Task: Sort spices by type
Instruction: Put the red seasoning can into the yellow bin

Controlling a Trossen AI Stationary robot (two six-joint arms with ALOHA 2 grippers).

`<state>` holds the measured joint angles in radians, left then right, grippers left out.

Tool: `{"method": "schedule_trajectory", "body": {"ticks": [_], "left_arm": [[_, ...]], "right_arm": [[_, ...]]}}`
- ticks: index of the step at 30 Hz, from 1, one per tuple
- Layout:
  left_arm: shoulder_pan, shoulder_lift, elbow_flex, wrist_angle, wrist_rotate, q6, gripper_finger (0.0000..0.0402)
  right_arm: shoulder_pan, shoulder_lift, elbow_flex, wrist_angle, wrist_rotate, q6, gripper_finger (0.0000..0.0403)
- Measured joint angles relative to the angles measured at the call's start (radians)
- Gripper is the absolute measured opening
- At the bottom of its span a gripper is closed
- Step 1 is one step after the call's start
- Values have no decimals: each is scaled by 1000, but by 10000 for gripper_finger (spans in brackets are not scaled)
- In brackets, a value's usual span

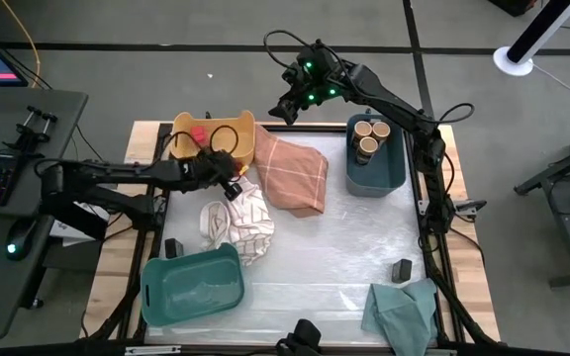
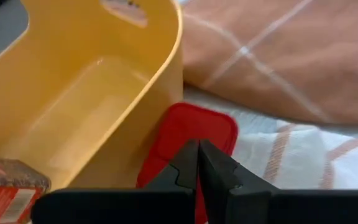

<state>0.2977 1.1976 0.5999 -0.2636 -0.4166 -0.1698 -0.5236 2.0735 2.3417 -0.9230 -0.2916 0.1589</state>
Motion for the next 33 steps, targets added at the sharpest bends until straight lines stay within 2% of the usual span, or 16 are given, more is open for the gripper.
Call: {"method": "schedule_trajectory", "body": {"ticks": [9,17,22,27,31,33], "left_arm": [[-11,74,5,39,-10,-10,0],[-67,-30,2,-96,175,93,0],[-76,-130,3,-134,186,90,0],[-56,-198,73,-153,178,169,1],[-18,-196,150,-243,188,225,2],[9,-175,181,-297,242,218,10]], "right_arm": [[0,0,0,0,0,11,336],[0,0,0,0,-3,17,336],[0,0,0,3,-3,16,336],[0,0,0,11,-3,16,336],[0,0,0,11,-3,16,336],[0,0,0,11,-3,16,336]]}}
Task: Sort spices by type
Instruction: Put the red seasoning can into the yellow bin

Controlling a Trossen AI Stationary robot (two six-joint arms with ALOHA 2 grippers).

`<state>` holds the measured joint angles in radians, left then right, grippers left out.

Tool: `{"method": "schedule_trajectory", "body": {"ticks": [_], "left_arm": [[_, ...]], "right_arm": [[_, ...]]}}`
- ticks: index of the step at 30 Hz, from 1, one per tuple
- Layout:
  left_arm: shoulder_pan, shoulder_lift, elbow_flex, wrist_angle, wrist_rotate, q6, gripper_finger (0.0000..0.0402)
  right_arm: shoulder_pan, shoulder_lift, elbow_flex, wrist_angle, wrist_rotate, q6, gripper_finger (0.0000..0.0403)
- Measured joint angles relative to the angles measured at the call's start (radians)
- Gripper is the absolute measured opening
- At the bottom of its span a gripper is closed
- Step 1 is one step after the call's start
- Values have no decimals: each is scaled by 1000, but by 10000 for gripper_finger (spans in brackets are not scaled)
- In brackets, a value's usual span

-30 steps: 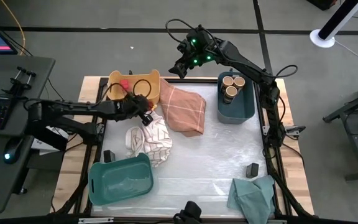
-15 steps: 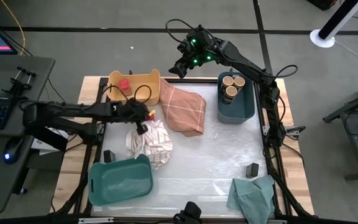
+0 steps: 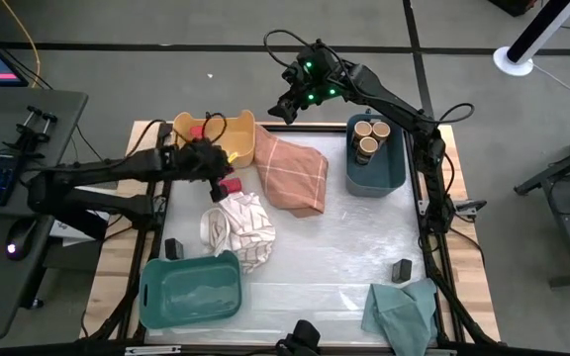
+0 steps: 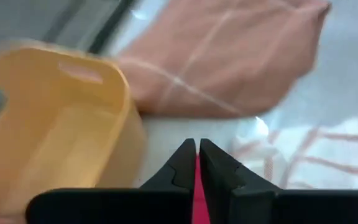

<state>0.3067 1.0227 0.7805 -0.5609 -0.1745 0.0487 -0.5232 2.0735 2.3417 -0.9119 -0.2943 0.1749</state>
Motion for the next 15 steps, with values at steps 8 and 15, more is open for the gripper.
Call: {"method": "schedule_trajectory", "body": {"ticks": [8,15], "left_arm": [[52,90,38,-151,172,-124,126],[54,126,39,-149,193,-67,256]], "right_arm": [[0,0,0,-4,0,0,336],[0,0,0,-4,0,-19,336]]}}
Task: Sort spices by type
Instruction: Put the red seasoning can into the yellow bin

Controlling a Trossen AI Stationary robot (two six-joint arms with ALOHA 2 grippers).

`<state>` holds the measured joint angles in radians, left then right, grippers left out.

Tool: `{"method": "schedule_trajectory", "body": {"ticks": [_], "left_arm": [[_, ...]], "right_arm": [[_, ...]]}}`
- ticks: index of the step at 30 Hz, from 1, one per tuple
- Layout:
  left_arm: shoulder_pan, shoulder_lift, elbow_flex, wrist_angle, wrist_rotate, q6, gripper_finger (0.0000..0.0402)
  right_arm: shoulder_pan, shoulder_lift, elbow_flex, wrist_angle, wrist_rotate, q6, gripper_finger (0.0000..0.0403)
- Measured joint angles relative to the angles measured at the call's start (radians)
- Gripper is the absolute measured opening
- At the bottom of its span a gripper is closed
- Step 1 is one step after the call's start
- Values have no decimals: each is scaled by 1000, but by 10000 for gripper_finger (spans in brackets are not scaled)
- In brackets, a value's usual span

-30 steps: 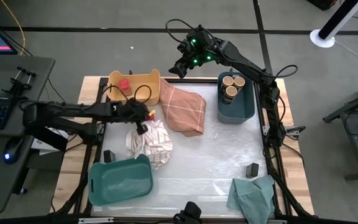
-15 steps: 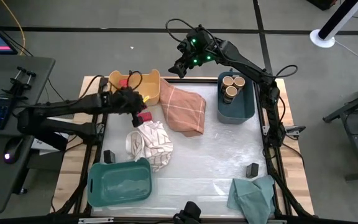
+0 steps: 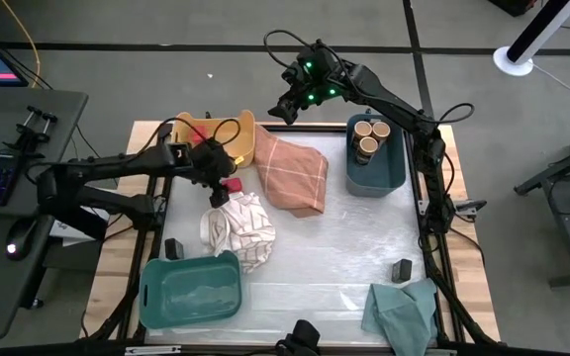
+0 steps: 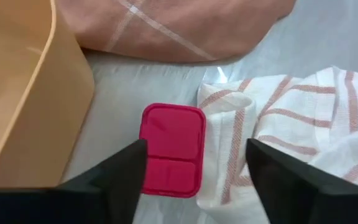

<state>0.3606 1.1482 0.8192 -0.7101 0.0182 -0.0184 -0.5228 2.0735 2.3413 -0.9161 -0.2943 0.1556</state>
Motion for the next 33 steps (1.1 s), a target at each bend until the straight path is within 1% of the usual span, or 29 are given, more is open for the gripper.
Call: {"method": "schedule_trajectory", "body": {"ticks": [3,7,9,13,22,25,28,33], "left_arm": [[1,25,0,5,-6,33,296],[1,67,0,4,-10,77,321],[1,88,0,5,-17,108,324],[1,137,0,7,-82,139,325],[1,238,0,8,-106,144,322],[1,252,0,10,-126,144,309],[1,245,0,16,-129,146,277],[1,184,30,-9,-129,143,177]], "right_arm": [[0,0,0,0,0,-6,336],[0,0,0,0,0,-7,336],[0,0,0,0,0,-7,336],[0,0,0,0,0,-15,336],[0,0,0,0,0,-18,336],[0,0,0,0,0,-18,336],[0,0,0,-1,0,-18,336],[0,0,0,-2,0,-26,336]]}}
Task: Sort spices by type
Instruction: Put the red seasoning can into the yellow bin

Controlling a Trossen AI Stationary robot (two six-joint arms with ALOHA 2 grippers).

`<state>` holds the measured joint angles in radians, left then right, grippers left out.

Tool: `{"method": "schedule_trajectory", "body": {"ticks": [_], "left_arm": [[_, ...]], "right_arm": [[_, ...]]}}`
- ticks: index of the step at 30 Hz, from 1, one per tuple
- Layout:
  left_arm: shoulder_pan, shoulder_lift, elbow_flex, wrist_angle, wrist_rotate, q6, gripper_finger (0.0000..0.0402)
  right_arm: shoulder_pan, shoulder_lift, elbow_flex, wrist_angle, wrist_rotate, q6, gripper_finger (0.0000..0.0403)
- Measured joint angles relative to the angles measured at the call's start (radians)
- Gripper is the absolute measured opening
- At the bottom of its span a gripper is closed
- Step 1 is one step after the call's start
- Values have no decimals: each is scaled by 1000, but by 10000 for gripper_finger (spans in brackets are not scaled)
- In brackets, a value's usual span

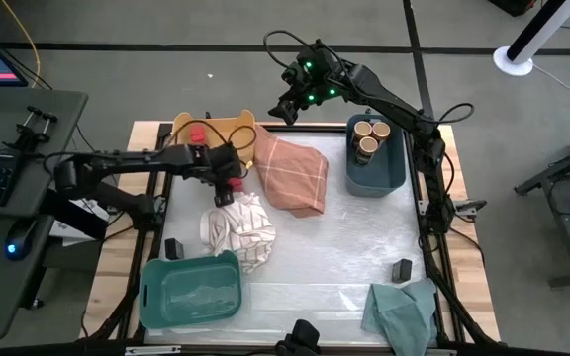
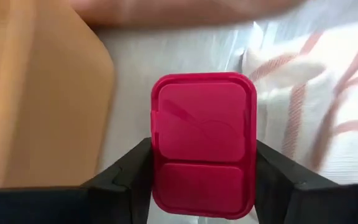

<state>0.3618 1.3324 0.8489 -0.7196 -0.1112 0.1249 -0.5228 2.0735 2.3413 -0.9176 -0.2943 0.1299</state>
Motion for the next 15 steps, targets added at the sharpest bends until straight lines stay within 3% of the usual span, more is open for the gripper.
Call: {"method": "schedule_trajectory", "body": {"ticks": [7,13,15], "left_arm": [[16,-152,161,-15,-34,0,176],[128,-229,265,26,-329,-48,176],[219,-224,263,-5,-348,-105,176]], "right_arm": [[0,0,0,0,0,0,336],[0,0,0,1,0,0,336],[0,0,0,1,0,0,336]]}}
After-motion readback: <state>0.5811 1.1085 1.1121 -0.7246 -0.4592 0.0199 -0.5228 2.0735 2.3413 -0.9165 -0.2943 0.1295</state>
